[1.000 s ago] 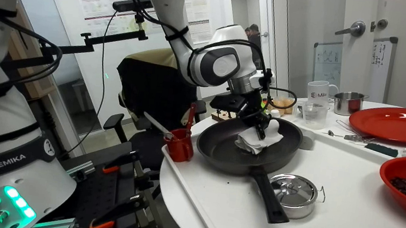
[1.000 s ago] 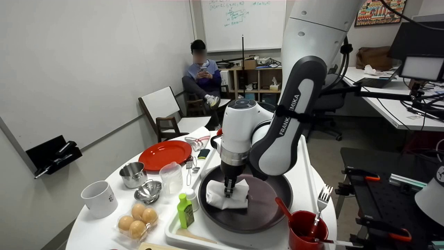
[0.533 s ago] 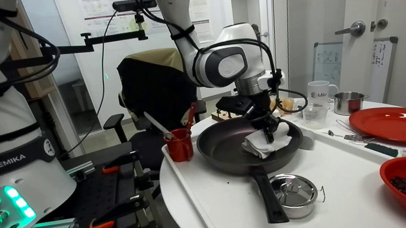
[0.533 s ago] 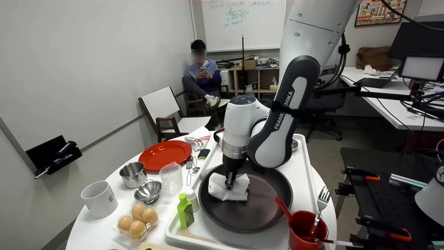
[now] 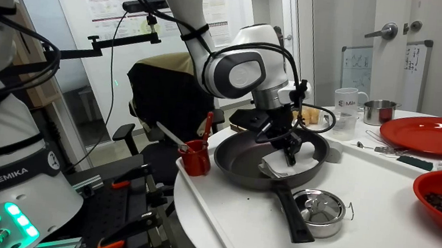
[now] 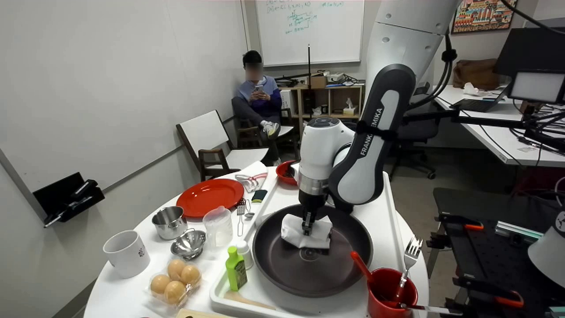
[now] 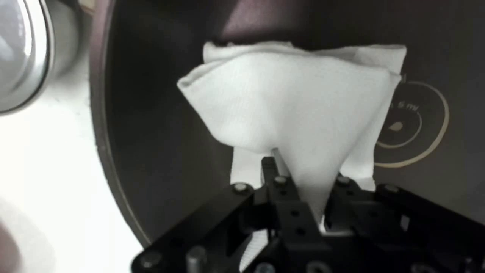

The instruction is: Wipe the pan with the white cloth

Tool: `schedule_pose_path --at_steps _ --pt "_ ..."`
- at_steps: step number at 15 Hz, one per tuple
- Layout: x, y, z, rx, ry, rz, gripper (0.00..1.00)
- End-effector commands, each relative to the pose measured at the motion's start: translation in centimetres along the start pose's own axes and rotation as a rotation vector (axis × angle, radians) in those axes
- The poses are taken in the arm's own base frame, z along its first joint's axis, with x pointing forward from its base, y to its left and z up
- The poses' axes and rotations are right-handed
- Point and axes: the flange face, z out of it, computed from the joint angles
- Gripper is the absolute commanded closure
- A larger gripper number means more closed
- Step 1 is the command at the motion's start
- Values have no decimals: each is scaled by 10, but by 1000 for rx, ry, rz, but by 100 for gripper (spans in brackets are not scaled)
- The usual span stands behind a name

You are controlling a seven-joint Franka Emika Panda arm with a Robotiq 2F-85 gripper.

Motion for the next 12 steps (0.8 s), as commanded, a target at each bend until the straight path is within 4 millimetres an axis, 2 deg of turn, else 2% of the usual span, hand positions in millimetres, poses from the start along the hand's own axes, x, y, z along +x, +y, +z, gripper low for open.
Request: schedule_pose_path --at_steps 1,6,12 --pt "-43 -25 5 29 -52 -92 91" --pt "-64 -66 0 50 -36 -245 91" --pt "-70 -116 -3 75 -25 -355 91"
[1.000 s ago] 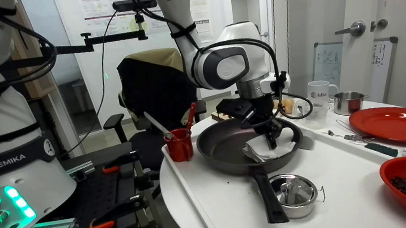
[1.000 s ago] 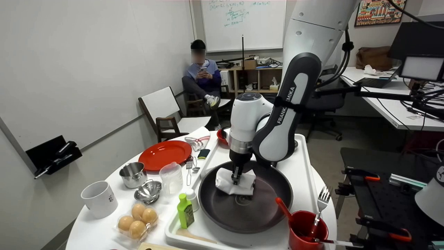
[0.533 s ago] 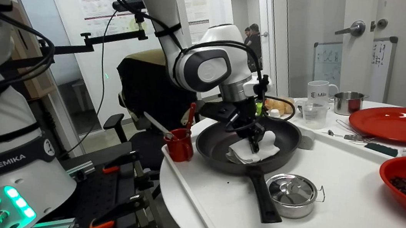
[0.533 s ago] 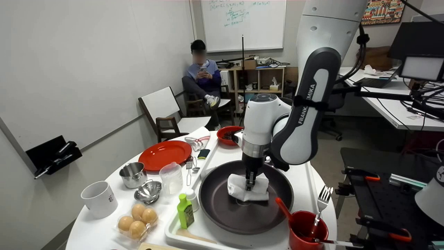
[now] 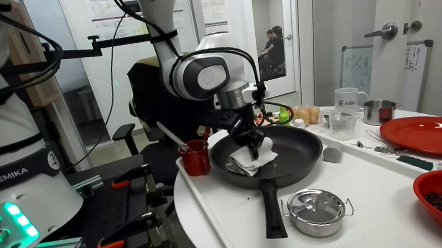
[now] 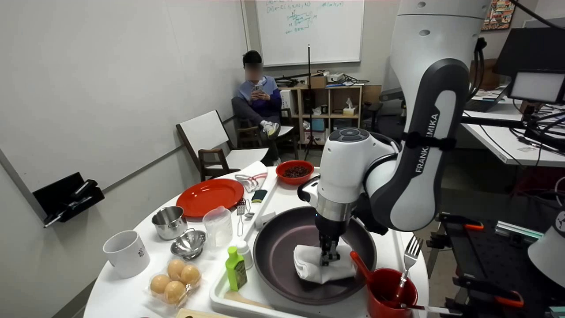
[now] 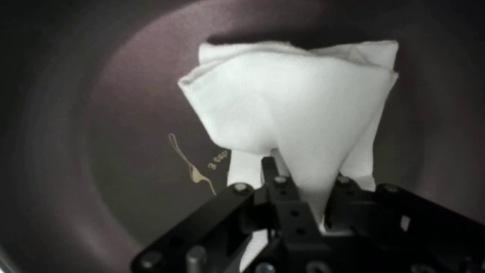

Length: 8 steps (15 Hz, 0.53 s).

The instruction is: Wipe the pan with the white cloth

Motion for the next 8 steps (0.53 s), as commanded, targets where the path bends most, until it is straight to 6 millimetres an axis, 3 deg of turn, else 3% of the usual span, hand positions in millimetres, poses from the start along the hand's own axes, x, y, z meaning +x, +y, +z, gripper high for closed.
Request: schedule_pose_path --at_steps 1,5,8 --pt "-6 -40 12 30 -24 -80 91" --pt "4 -64 13 40 -17 -114 91" --pt "18 -60 14 19 -4 -107 91"
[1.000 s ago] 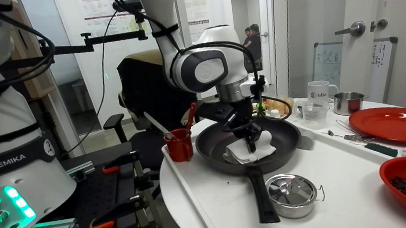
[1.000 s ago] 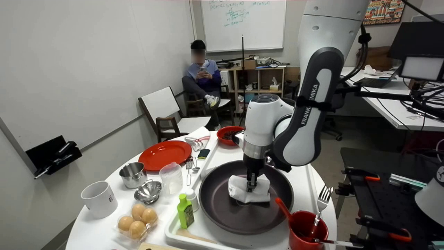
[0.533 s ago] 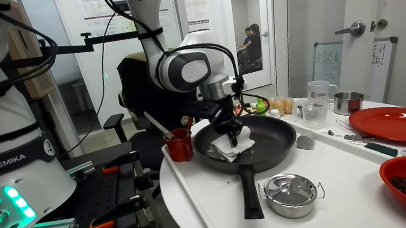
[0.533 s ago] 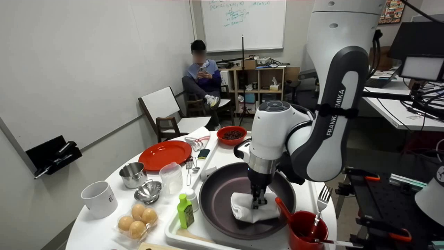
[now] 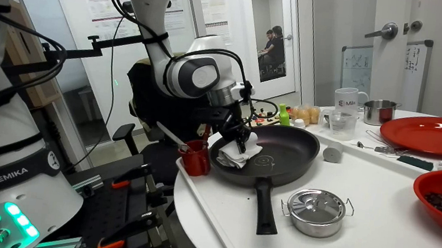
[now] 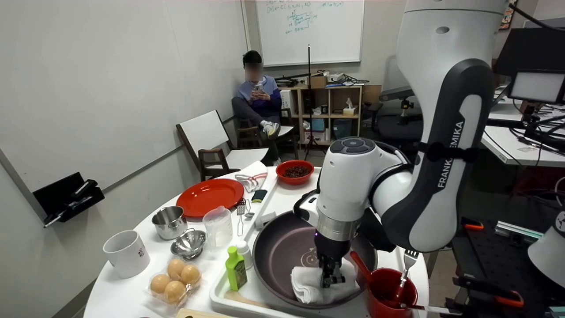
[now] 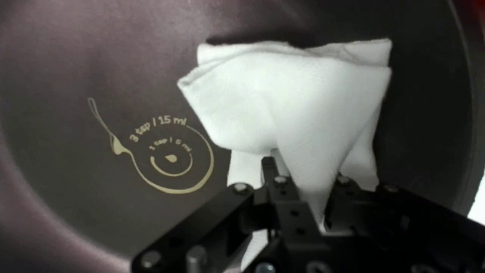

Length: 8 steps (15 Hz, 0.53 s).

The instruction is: Wipe the pan with the white cloth

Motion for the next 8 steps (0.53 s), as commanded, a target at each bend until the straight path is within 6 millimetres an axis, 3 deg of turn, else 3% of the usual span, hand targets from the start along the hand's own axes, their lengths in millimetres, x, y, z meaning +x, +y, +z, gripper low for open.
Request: schedule_pose_path --at_steps 1,8 --pt "11 2 17 -18 -9 10 91" --pt "44 44 21 -57 5 123 91"
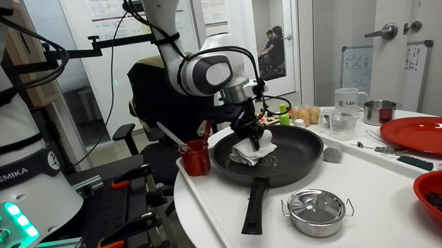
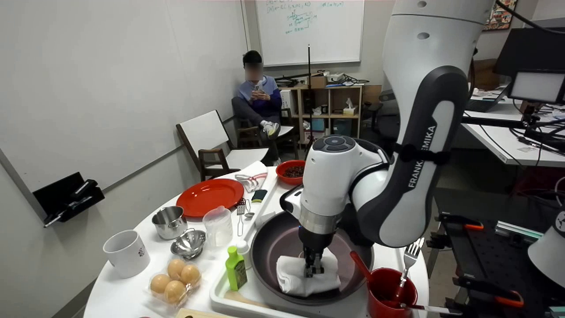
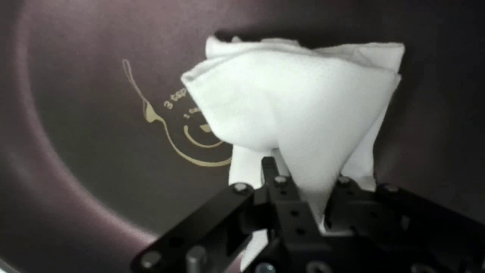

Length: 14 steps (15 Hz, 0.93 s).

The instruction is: Wipe the pan with the white cloth

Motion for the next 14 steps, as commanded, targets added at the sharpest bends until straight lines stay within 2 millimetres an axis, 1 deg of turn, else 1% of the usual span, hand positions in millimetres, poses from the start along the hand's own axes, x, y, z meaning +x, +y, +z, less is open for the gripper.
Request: schedule_pose_path --at_steps 1,5,8,11,14 --pt "24 18 17 -21 -9 63 91" --pt "44 28 16 -33 3 100 91" --pt "51 41 16 -50 14 121 91" --pt "44 66 14 -81 22 141 91" --pt "29 90 10 -96 13 176 91"
